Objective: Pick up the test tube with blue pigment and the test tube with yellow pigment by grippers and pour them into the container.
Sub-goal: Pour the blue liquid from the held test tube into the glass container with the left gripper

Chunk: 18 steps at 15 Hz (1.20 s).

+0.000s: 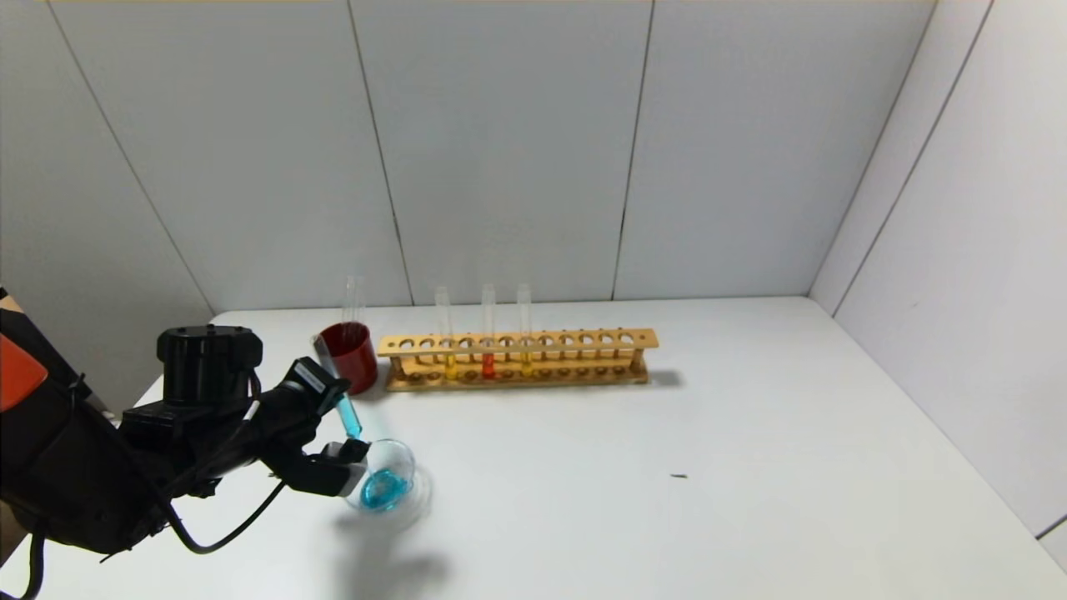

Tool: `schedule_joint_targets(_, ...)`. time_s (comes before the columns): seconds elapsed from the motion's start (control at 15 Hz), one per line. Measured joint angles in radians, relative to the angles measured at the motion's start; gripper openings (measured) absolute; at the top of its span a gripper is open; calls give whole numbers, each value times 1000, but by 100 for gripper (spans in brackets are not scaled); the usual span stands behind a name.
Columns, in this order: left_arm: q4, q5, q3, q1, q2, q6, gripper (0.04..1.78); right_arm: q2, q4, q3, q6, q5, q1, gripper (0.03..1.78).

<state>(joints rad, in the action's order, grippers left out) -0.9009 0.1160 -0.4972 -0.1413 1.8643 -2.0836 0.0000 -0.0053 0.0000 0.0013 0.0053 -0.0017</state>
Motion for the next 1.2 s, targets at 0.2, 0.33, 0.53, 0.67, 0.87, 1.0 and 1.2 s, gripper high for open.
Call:
schedule_joint_targets(0.2,-16,0,-1,0,-7,-45,30,0,0,0,0,0,0,175)
schedule_joint_targets(0.33,-47,1,2,0,-11,-72,30,0,0,0,0,0,0,175)
schedule_joint_targets(0.53,-50,2,5,-1,-18,-79,30,0,0,0,0,0,0,175)
schedule_joint_targets(0.67,-50,4,15,-3,-30,-89,30,0,0,0,0,0,0,175)
schedule_joint_targets(0.87,-51,5,50,-8,-63,-125,30,0,0,0,0,0,0,175)
schedule_joint_targets(1.0,-50,0,54,-9,-70,-126,30,0,0,0,0,0,0,175)
schedule_joint_targets(1.2,-48,-3,55,-14,-68,-118,30,0,0,0,0,0,0,175)
